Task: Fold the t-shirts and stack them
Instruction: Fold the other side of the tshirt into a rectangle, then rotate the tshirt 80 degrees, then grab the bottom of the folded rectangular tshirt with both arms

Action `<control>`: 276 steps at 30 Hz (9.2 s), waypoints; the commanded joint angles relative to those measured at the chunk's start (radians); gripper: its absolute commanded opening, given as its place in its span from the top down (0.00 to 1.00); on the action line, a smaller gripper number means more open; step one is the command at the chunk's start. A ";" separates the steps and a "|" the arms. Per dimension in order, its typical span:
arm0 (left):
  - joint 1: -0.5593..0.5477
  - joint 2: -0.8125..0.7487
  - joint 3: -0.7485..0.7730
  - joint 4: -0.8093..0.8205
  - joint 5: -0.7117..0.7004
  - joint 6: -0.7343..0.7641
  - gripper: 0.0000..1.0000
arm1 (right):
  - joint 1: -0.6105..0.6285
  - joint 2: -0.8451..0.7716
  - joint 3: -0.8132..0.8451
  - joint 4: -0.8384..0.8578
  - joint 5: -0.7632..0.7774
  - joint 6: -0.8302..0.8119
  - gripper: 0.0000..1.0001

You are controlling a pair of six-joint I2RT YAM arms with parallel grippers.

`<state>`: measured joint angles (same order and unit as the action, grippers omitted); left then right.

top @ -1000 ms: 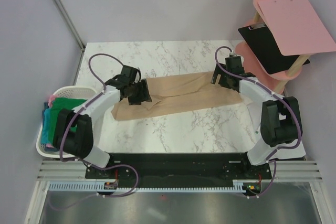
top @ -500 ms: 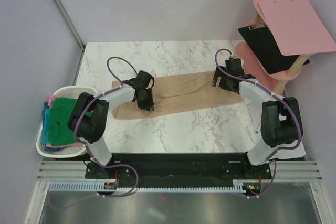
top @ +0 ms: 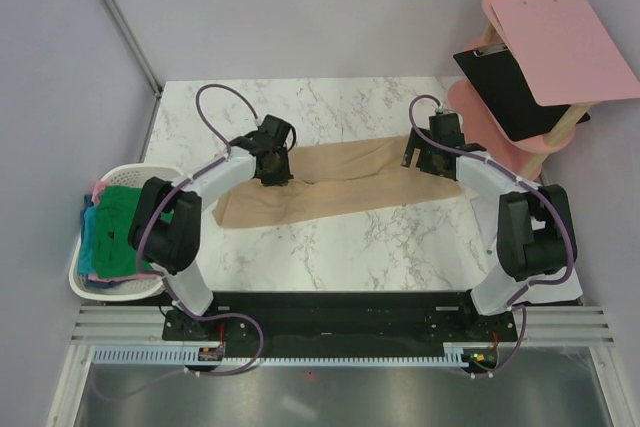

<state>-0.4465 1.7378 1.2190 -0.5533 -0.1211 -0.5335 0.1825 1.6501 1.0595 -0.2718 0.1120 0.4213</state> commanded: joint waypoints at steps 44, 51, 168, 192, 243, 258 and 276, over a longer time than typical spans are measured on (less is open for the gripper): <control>0.060 -0.173 -0.374 -0.020 -0.034 -0.269 0.01 | 0.239 0.545 0.623 -0.270 0.460 -0.256 0.07; 0.167 -0.044 -0.277 0.006 -0.020 -0.215 0.01 | 0.239 0.593 0.652 -0.365 0.485 -0.233 0.14; -0.566 -0.115 -0.317 0.187 0.150 -0.358 0.46 | 0.250 -0.251 -0.343 -0.175 -0.354 0.096 0.02; -0.595 -0.006 -0.203 0.173 0.127 -0.344 0.66 | 0.249 -0.239 -0.374 -0.153 -0.364 0.085 0.02; -0.690 -0.520 -0.556 -0.137 -0.206 -0.775 0.15 | 0.448 -0.306 -0.558 -0.072 -0.416 0.277 0.32; -0.646 -0.411 -0.556 0.012 -0.131 -0.695 0.30 | 0.446 -0.280 -0.547 -0.061 -0.406 0.255 0.32; -0.635 -0.575 -0.405 -0.204 -0.183 -0.645 0.98 | 0.448 -0.470 -0.461 -0.116 -0.370 0.189 1.00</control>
<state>-1.0920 1.2022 0.7074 -0.6441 -0.2314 -1.2285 0.6266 1.2434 0.5350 -0.3721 -0.3168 0.6605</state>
